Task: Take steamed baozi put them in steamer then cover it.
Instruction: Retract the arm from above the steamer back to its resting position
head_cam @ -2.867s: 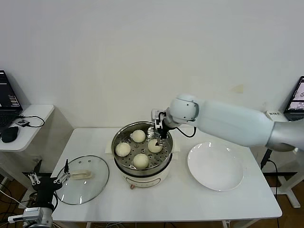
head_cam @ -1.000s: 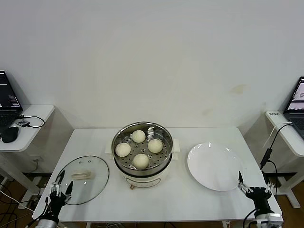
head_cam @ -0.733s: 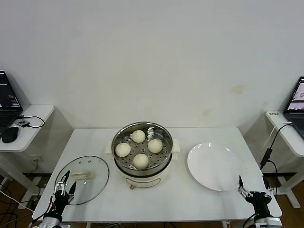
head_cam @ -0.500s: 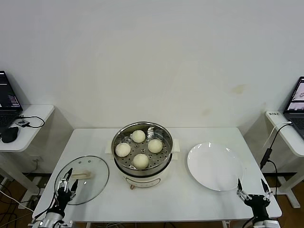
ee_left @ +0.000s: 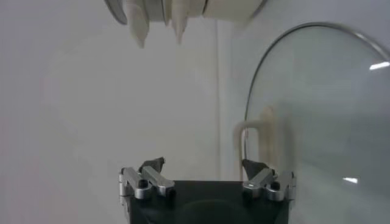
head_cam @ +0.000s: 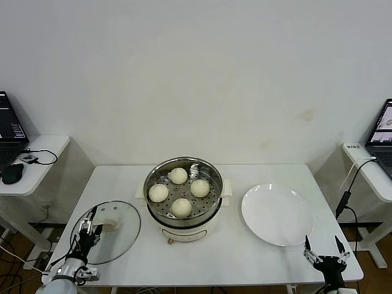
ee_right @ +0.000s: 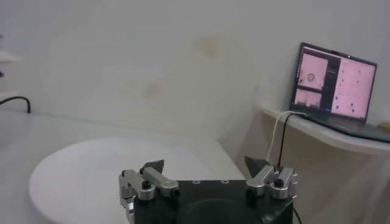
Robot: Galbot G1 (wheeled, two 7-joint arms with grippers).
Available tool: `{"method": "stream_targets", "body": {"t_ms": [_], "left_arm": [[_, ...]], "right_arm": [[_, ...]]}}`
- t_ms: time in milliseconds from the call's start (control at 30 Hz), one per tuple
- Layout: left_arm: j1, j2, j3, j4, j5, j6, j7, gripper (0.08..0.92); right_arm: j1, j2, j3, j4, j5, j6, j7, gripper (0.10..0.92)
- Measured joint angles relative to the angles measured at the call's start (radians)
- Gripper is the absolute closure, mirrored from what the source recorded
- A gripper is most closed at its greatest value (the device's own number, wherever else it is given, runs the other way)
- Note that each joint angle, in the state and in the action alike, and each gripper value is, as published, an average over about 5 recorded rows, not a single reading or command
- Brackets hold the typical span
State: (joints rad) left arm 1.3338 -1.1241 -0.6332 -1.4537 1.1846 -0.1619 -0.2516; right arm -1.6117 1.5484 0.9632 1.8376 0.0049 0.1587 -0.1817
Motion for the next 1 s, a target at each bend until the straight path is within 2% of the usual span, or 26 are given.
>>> {"method": "stream_targets", "body": {"t_ms": [367,767,1000], "left_arm": [[-0.065,-0.003,0.02,0.061,0.002,-0.002,0.013,0.2],[-0.09,-0.006,0.029,0.1,0.007,-0.011,0.024,0.53],[-0.087,-0.011,0.018,0.1,0.008,-0.026,-0.002,0.729]], "right_arm": [[0.001,0.007,-0.004,-0.004,-0.01,0.0,-0.004,0.203],[0.0,0.007,-0.003,-0.003,-0.011,-0.002,-0.007,0.203],[-0.003,0.004,-0.006,-0.001,-0.012,-0.002,-0.008,0.203]]}}
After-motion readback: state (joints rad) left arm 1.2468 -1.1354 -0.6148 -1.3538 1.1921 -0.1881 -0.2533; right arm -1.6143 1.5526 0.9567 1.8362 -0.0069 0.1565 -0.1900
